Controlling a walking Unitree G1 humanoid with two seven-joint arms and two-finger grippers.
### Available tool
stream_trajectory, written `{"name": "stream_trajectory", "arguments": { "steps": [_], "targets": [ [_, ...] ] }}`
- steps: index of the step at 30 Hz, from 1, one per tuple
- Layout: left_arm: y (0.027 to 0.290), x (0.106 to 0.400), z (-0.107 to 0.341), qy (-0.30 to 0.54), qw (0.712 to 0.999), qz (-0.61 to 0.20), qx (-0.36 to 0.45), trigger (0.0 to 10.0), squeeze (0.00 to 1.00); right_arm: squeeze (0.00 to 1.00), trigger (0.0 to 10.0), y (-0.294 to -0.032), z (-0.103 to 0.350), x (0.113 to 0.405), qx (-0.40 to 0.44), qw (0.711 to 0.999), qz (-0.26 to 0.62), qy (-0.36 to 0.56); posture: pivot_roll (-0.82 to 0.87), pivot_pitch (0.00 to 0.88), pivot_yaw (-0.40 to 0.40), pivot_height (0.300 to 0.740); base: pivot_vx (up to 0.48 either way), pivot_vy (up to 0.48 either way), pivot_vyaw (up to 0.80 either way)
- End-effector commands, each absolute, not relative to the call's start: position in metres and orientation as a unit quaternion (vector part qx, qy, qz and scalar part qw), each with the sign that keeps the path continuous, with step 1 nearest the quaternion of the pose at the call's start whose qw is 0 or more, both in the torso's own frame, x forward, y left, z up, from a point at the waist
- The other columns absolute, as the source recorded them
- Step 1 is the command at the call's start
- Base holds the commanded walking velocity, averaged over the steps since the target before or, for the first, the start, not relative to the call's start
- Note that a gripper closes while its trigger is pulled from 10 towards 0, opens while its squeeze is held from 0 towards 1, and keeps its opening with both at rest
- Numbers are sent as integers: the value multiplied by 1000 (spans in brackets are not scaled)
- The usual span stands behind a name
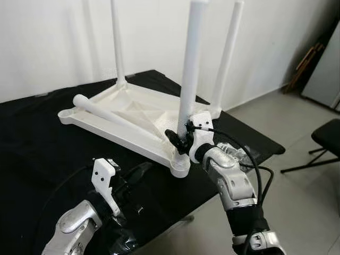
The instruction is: Building children table
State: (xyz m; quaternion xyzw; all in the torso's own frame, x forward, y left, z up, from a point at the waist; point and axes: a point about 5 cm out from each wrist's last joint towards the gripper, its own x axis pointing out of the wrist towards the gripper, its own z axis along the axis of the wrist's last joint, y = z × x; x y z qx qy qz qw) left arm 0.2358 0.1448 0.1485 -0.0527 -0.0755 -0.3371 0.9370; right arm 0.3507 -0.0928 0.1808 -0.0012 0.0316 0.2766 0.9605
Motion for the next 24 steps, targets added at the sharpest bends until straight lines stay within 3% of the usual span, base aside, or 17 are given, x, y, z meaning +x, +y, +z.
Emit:
{"name": "stream_trajectory", "arguments": {
  "steps": [1,5,7,8,16,17,18,19,24],
  "targets": [
    [145,238,146,-65,937,-341,-46,10000,0,1000,10000,-95,196,358,1,946,324,-1,-20,0,-39,740,0,0,0],
    [144,238,146,-65,937,-341,-44,10000,0,1000,10000,-99,208,360,-18,912,409,-20,-9,0,-47,740,0,0,0],
    [143,238,145,-65,937,-340,-43,10000,0,1000,10000,-100,214,359,-45,872,487,-28,-7,0,-47,740,0,0,0],
    [143,238,145,-65,937,-340,-43,10000,0,0,10000,-102,216,360,-45,860,507,-24,-4,0,-47,740,0,0,0],
    [141,237,144,-62,937,-342,-44,10000,0,0,10000,-112,220,372,-39,839,543,-1,7,0,-47,740,0,0,0],
    [141,237,144,-62,937,-342,-44,10000,0,0,7725,-113,219,373,-36,828,559,6,10,0,-47,740,0,0,0],
    [141,237,144,-62,937,-342,-44,10000,0,0,1333,-114,218,373,-33,822,568,8,10,0,-47,740,0,0,0],
    [141,237,143,-61,937,-342,-44,10000,0,0,0,-114,217,373,-29,814,579,13,10,0,-47,740,0,0,0],
    [141,236,143,-61,937,-342,-44,10000,0,0,0,-114,216,372,-21,812,584,16,11,0,-47,740,0,0,0]
  ]
}}
